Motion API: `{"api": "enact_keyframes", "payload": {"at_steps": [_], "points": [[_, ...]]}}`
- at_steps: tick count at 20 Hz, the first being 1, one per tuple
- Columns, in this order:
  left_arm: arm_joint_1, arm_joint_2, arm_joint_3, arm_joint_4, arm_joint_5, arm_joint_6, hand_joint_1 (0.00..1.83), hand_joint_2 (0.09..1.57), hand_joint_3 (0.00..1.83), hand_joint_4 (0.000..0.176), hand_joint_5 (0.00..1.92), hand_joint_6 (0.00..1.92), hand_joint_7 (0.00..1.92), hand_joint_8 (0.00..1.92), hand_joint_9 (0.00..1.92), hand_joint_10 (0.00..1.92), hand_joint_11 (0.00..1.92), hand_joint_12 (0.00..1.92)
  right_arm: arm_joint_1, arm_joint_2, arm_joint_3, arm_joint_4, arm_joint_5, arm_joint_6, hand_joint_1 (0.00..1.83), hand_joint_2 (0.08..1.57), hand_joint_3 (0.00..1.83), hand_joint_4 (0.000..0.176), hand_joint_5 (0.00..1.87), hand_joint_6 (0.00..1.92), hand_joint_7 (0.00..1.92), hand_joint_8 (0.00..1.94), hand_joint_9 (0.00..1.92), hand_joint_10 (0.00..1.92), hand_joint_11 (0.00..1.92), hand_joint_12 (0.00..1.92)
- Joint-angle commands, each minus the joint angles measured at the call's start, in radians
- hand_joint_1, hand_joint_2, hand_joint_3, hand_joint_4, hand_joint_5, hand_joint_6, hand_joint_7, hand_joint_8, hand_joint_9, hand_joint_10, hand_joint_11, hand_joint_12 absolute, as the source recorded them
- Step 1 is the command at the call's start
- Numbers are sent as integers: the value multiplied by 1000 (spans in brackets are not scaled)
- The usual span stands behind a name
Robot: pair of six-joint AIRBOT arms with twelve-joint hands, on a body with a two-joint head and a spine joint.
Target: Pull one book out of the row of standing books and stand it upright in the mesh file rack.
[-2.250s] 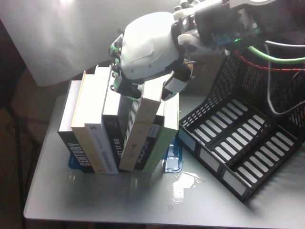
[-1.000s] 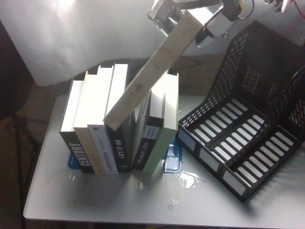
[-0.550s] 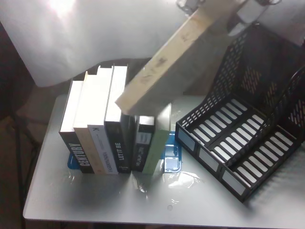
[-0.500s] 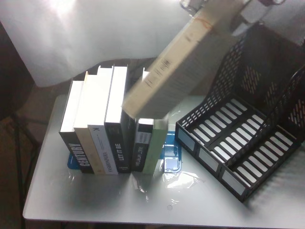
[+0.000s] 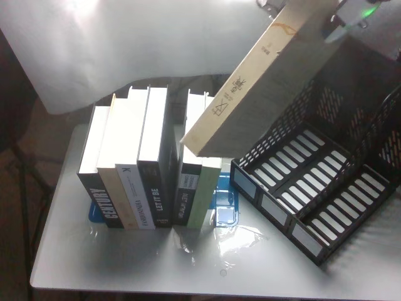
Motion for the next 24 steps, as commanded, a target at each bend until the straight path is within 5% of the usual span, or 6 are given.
{"api": "enact_keyframes", "payload": {"at_steps": [1, 13, 15, 18, 22, 24], "points": [[-6, 13, 0, -20, -114, -5, 344, 1313, 5, 9, 0, 0, 0, 0, 0, 0, 0, 0, 20, 22, 2, 1, -76, 5, 1356, 1183, 0, 0, 722, 1293, 884, 1141, 833, 1381, 505, 1601], [-7, 15, -2, -14, -100, -5, 355, 1316, 3, 39, 0, 0, 0, 0, 0, 0, 0, 0, -1, 74, 5, -199, -102, 138, 1174, 1202, 0, 19, 823, 1225, 828, 1281, 733, 1217, 316, 1807], [-8, 15, -2, -12, -96, -5, 392, 1319, 2, 24, 0, 0, 0, 0, 0, 0, 0, 0, -16, 74, 7, -220, -106, 142, 1164, 1235, 2, 0, 837, 1299, 688, 1368, 469, 1214, 41, 1907], [-9, 14, -3, -11, -91, -5, 442, 1313, 0, 19, 0, 0, 0, 0, 0, 0, 0, 0, -52, 58, 29, -222, -109, 145, 1167, 1266, 1, 0, 845, 1229, 570, 1601, 274, 1602, 0, 1921], [-9, 15, -5, -10, -88, -5, 504, 1303, 0, 0, 0, 0, 0, 0, 0, 0, 0, 0, -105, 5, 70, -235, -125, 145, 1203, 1188, 0, 0, 796, 1173, 917, 1257, 848, 1416, 623, 1819], [-9, 15, -6, -10, -88, -5, 590, 1314, 1, 0, 0, 0, 0, 0, 0, 0, 0, 0, -129, -24, 89, -235, -138, 142, 1345, 1211, 0, 0, 720, 1256, 831, 1196, 749, 1576, 501, 1763]]}}
